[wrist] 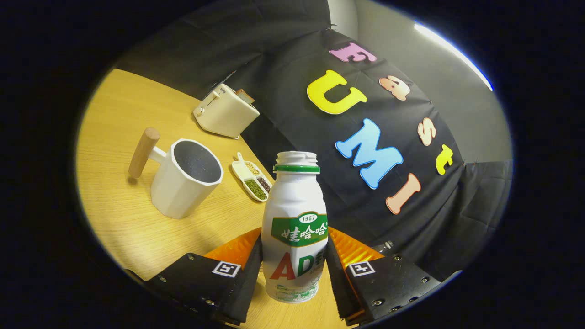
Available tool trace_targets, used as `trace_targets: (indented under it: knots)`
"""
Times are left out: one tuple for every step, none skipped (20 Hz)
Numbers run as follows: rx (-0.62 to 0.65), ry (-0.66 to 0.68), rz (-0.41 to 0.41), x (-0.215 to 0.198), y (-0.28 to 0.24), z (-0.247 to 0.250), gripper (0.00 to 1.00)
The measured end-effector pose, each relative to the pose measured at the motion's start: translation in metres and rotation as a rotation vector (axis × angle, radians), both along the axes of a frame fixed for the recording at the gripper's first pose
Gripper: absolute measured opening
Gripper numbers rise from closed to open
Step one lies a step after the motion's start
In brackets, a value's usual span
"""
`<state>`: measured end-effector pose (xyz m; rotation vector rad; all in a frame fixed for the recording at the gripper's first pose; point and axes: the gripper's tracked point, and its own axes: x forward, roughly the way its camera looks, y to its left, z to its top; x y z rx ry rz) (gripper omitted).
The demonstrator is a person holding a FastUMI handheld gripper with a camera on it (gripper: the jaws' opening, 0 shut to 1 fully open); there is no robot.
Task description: Take the bottle from table, then pour the juice into the cup, finally place the bottle on the coaster
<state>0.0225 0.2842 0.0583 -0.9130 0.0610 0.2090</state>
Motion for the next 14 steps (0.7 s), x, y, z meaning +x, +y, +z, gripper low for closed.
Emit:
trace_targets:
  knots:
    - [-0.015, -0.002, 0.003, 0.0010, 0.0012, 0.0002, 0.71]
    - [-0.031, -0.002, 0.006, 0.0018, 0.0033, -0.0005, 0.71]
    - [-0.046, -0.004, 0.007, 0.0020, 0.0045, -0.0010, 0.71]
    - [-0.063, -0.005, 0.008, 0.0025, 0.0049, -0.0019, 0.71]
    - [-0.082, -0.005, 0.008, 0.0033, 0.0050, -0.0023, 0.71]
    - [-0.102, -0.008, 0.007, 0.0041, 0.0051, -0.0035, 0.71]
    - [-0.124, -0.012, 0.006, 0.0047, 0.0048, -0.0035, 0.71]
    - [-0.145, -0.017, 0.005, 0.0055, 0.0038, -0.0030, 0.71]
    - [-0.162, -0.024, 0.005, 0.0070, 0.0031, -0.0012, 0.71]
    - [-0.178, -0.030, 0.007, 0.0077, 0.0027, -0.0004, 0.71]
    - [-0.195, -0.036, 0.006, 0.0083, 0.0028, 0.0012, 0.71]
    - [-0.211, -0.043, 0.002, 0.0076, 0.0025, 0.0010, 0.71]
    - [-0.225, -0.050, 0.001, 0.0073, 0.0024, 0.0017, 0.71]
    - [-0.234, -0.057, 0.004, 0.0069, 0.0037, 0.0031, 0.71]
